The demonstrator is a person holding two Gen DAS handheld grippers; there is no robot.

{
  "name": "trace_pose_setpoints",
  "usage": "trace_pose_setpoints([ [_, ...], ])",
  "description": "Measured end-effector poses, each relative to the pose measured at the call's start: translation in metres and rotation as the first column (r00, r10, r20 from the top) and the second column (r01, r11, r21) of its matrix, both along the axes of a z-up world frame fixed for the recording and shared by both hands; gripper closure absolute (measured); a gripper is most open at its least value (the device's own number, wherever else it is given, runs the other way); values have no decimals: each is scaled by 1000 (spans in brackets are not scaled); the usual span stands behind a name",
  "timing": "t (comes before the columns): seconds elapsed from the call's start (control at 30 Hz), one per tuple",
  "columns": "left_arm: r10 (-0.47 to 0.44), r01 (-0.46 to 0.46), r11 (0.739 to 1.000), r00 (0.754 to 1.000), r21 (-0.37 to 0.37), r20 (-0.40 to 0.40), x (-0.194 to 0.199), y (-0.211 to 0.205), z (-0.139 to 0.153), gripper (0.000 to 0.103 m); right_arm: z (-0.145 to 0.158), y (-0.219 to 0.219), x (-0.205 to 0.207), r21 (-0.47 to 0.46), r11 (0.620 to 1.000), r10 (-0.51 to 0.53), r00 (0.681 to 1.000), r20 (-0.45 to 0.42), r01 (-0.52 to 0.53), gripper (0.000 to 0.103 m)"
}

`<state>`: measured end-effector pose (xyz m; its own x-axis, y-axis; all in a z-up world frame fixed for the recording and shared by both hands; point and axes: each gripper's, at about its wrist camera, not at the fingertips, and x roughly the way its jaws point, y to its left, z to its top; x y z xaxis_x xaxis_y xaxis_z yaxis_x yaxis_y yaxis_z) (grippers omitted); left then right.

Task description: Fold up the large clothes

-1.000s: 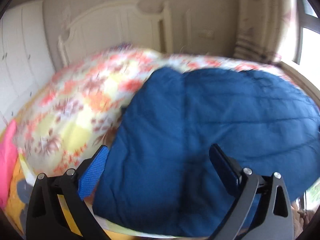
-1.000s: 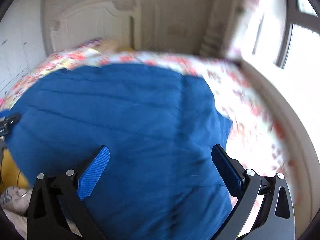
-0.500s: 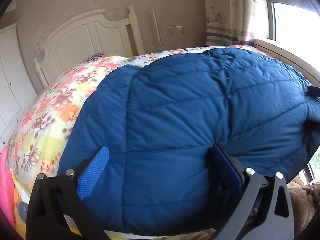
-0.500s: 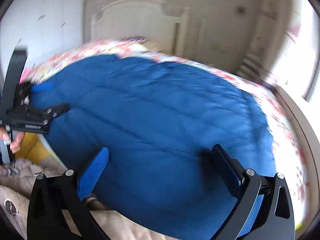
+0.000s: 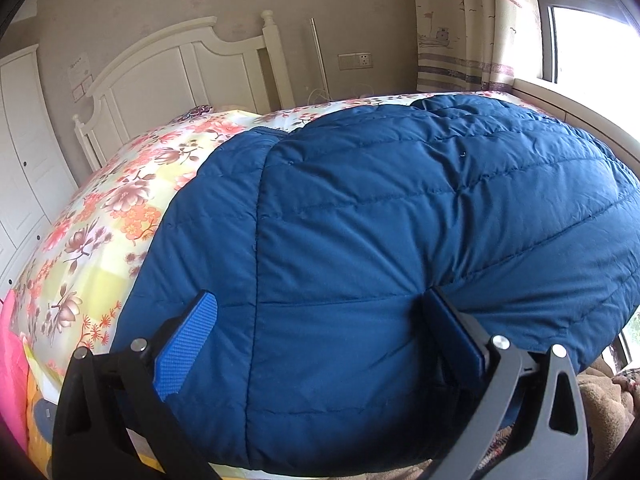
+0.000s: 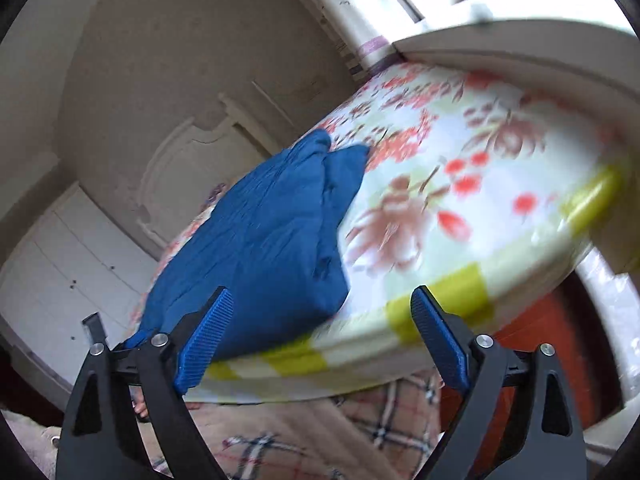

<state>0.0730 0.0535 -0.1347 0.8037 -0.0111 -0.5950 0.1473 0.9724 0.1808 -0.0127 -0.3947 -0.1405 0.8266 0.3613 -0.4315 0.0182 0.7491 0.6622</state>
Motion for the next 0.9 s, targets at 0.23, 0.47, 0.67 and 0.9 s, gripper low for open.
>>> trace_pose_setpoints([
  [0.23,-1,1,1000,1000,-4,1,-1,-1,0,2,8,27,19,1,998,59,998,10,-59,22],
  [0.47,-4,4,1000,1000,-12,6,-1,1,-1,2,15,56,82,-19,999,35,996,-79,-37,9],
  [0.67,-16,16,1000,1000,-13,-1,-1,4,-1,2,29,79,124,-69,997,-50,998,-49,47,29],
  [0.9,-4,4,1000,1000,-3,-10,-2,1,1,2,29,74,98,-75,994,-71,993,97,78,63],
])
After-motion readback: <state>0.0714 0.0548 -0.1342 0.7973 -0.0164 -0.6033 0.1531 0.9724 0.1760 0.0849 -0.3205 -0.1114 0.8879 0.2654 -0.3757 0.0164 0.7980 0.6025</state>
